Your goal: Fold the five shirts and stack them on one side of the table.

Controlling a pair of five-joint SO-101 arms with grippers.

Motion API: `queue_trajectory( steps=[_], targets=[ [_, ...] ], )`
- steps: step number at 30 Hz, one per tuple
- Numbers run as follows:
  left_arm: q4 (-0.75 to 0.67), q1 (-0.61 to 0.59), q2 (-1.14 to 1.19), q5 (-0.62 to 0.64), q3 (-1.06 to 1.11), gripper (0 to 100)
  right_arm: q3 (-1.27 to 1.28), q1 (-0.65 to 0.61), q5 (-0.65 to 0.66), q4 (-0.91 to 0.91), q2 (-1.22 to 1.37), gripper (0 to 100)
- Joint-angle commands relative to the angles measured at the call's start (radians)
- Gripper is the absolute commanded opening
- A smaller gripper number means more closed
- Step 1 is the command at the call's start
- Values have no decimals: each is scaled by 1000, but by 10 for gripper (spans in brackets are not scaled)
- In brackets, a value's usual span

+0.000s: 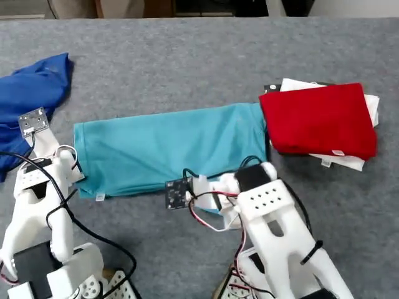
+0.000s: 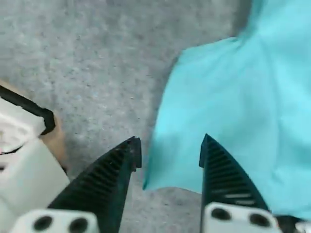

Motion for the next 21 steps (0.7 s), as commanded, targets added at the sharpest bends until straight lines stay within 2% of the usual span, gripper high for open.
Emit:
queue_trajectory(
  steps=[1,15,21],
  targets=[
    [-18,-9,1,6,-49,19,30,-13,-12,-20,-21,210],
    [-18,-8,1,6,-48,19,166,-13,-12,-216,-18,210],
    [-18,-8,1,6,-48,19,174,-7,-12,-354,116,210]
  ],
)
